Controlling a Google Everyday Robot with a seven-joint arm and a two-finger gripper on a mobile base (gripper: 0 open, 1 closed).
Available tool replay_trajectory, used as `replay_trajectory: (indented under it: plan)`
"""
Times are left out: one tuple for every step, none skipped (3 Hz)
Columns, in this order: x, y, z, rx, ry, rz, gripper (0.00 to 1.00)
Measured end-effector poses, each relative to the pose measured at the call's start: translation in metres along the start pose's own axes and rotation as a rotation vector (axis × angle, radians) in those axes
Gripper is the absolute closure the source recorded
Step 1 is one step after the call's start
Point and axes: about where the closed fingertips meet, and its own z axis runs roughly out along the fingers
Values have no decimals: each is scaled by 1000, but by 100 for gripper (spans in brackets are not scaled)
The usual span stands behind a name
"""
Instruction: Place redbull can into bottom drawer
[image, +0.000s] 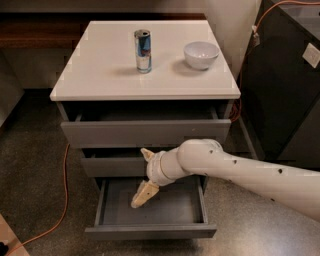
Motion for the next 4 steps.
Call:
replay_trajectory:
  plan:
    - [-39,-10,-22,5,-39,2,0]
    - [-70,-20,-34,-4,-65,0,0]
    - [-101,-31,-51,-10,-73,-26,0]
    - [-104,-34,-54,-13,-72,-21,0]
